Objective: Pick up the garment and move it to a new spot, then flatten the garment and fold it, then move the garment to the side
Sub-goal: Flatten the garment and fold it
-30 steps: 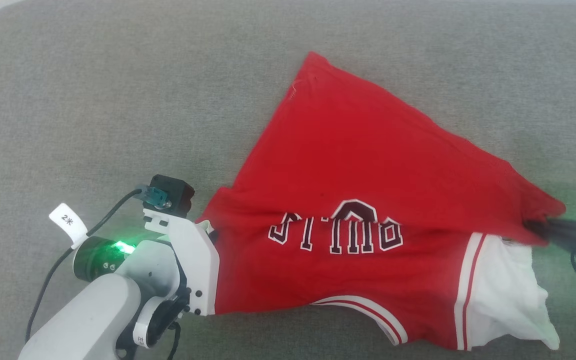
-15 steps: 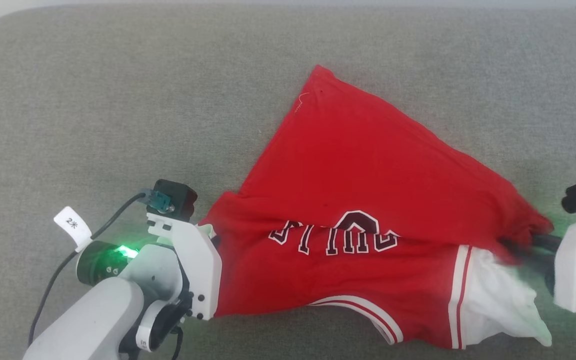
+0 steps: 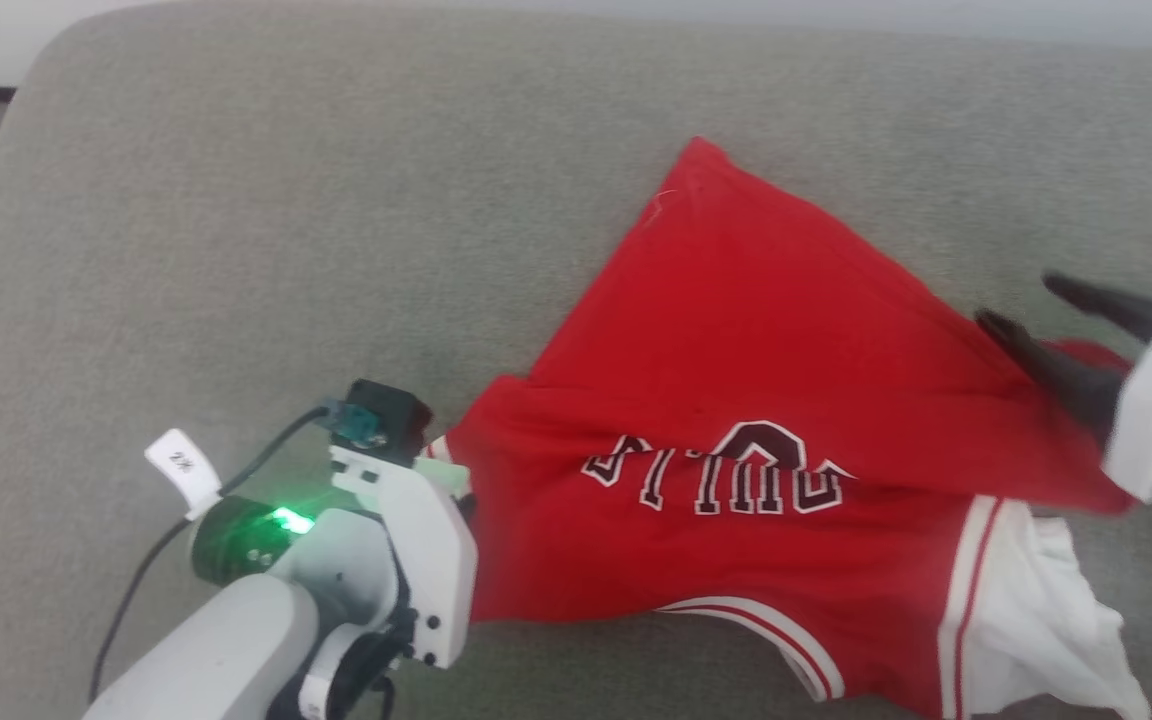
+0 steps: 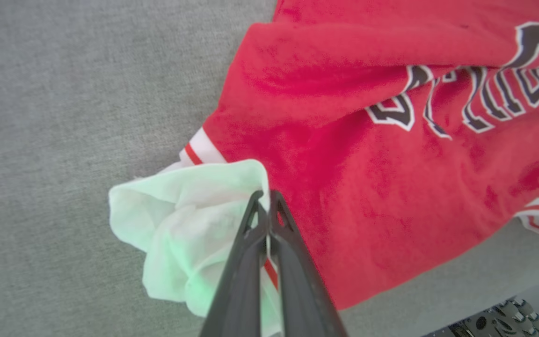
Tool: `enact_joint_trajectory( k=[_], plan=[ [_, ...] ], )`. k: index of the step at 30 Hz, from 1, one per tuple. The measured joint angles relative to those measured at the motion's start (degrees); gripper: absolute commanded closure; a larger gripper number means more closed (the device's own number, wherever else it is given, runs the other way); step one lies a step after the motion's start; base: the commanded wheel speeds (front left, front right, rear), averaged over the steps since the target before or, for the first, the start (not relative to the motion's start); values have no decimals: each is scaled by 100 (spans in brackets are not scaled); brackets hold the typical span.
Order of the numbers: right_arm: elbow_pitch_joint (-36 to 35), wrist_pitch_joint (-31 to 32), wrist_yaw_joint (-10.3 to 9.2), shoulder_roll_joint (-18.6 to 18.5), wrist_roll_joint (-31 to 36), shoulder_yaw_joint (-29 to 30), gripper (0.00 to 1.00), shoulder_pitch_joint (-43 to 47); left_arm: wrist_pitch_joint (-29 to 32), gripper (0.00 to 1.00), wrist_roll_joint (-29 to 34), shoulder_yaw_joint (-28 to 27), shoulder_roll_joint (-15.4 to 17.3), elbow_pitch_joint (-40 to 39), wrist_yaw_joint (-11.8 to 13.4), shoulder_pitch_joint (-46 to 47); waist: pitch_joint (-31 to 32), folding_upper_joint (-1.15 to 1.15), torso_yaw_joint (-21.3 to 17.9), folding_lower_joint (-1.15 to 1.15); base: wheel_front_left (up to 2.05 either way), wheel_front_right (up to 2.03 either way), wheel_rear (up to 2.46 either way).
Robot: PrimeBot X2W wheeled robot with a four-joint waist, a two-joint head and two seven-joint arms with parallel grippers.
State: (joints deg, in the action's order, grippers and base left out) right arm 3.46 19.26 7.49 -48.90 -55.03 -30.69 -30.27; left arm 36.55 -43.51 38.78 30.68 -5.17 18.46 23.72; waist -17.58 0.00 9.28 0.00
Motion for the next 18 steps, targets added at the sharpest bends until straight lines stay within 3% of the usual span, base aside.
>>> enact_joint_trajectory(
  k=[5,10,18],
  plan=[
    [105,16,0,504,494,-75,0,-782,-34,100,57,146,-225,13,-81,170,-122,0,261,0,0,0,0],
    [637,47,0,858,761,-477,0,-1554,-92,100,109,302,-491,143,-210,375,-268,0,623,0,0,0,0],
    [1664,302,0,1032,846,-1416,0,-2575,-289,100,134,519,-939,506,-458,620,-527,0,1243,0,0,0,0]
  ],
)
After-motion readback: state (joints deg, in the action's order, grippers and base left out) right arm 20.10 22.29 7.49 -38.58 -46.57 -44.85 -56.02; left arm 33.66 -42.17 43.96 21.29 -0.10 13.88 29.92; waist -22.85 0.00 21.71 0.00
